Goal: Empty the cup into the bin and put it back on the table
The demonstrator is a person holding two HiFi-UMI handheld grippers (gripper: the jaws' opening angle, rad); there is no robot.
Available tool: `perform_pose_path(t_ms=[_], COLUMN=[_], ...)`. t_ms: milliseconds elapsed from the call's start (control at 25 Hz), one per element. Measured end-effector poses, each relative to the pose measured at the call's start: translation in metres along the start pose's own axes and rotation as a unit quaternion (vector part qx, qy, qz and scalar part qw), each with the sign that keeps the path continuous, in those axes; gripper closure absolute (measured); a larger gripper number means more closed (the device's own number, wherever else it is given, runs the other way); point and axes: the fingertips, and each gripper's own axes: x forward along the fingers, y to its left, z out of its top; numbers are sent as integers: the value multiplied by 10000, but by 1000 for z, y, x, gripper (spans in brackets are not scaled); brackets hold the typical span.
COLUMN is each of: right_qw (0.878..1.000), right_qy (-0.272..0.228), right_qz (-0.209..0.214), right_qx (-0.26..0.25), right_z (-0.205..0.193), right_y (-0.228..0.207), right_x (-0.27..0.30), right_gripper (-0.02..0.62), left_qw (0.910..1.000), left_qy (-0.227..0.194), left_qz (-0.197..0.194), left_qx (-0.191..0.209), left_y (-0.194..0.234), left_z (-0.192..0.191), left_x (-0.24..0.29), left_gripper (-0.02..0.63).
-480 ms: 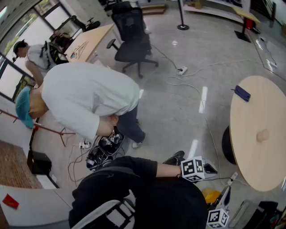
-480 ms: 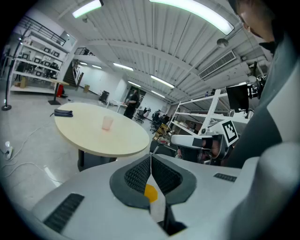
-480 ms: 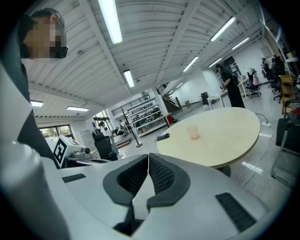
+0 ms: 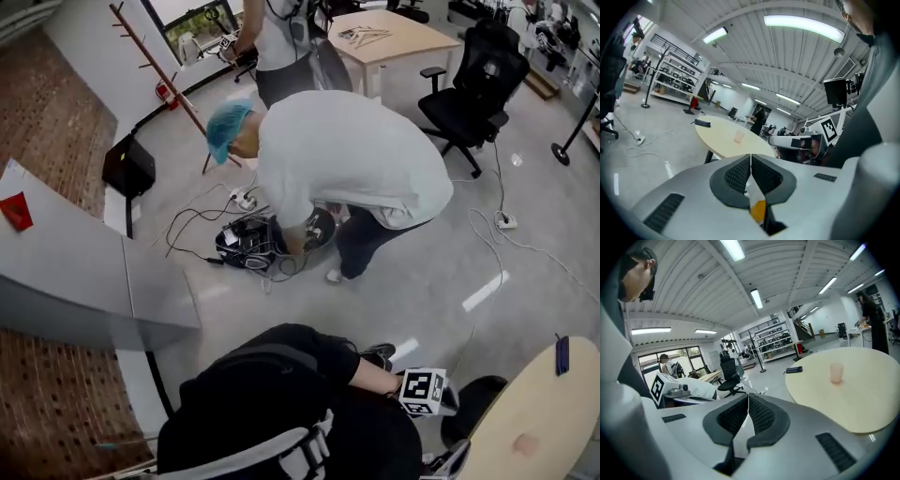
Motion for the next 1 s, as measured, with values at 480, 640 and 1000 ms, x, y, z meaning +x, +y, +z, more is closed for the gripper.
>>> perform_pose_path(t_ms=[480, 640, 1000], right_qw=[9987, 9890, 9531], right_qy=[-143, -490, -1081], right_qz=[-463, -1310, -2452], right_qx=[-136, 490, 1405], right_z=[35, 33, -32], right_y=[-29, -128, -213], right_x=[77, 20, -119], right_gripper=[578, 580, 580], left_qw=[9978, 9874, 9565], left_qy=[290, 890, 1679], left_qz=[-527, -1197, -2114], left_qx=[284, 523, 1105], left_y=[55, 14, -96], left_z=[36, 28, -36], left_x=[26, 130, 220], left_gripper=[583, 583, 583])
